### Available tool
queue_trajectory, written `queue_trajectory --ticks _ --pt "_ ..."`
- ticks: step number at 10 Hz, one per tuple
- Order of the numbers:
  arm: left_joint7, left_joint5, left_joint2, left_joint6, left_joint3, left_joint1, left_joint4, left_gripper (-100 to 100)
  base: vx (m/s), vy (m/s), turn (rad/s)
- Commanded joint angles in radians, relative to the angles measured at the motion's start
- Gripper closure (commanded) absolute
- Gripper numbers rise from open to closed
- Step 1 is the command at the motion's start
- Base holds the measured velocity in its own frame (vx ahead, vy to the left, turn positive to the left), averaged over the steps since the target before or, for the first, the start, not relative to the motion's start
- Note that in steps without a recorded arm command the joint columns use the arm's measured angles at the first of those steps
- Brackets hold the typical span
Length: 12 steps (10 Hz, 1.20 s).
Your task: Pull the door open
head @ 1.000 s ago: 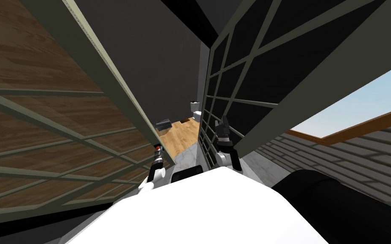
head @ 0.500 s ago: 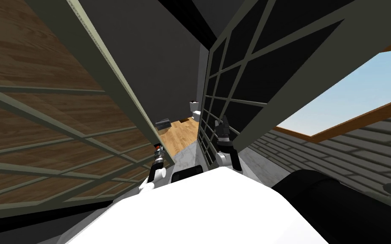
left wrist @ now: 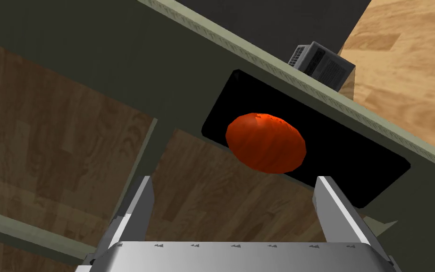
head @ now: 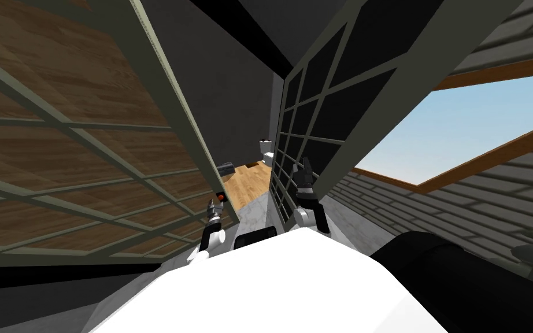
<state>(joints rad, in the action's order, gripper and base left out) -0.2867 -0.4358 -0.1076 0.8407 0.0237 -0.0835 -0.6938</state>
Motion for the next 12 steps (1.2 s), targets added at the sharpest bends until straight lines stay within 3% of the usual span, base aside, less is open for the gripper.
queue_trajectory --ticks 1,2,4,5,7,8,10,11,12 --pt "-0.05 -0.029 0.0 0.005 0.009 0.006 -0.009 -100 -0.091 0.011 -0.037" --pt "-0.061 -0.029 0.0 0.005 0.009 0.006 -0.009 -100 -0.057 0.013 -0.011" --pt "-0.124 -0.068 -0.001 0.014 0.02 0.013 -0.017 -100 -0.049 0.011 -0.043" --pt "-0.134 -0.068 -0.001 0.014 0.02 0.013 -0.017 -100 -0.041 0.01 -0.022" --pt "-0.198 -0.109 -0.001 0.023 0.033 0.02 -0.026 -100 -0.039 0.021 -0.058" --pt "-0.211 -0.109 -0.001 0.023 0.033 0.02 -0.026 -100 -0.037 0.021 -0.029" --pt "-0.273 -0.152 -0.001 0.032 0.045 0.027 -0.036 -100 -0.031 0.016 -0.074" --pt "-0.29 -0.152 -0.001 0.032 0.045 0.027 -0.036 -100 -0.024 0.014 -0.033" --pt "-0.324 -0.173 -0.001 0.036 0.052 0.031 -0.04 -100 -0.021 0.011 -0.056"
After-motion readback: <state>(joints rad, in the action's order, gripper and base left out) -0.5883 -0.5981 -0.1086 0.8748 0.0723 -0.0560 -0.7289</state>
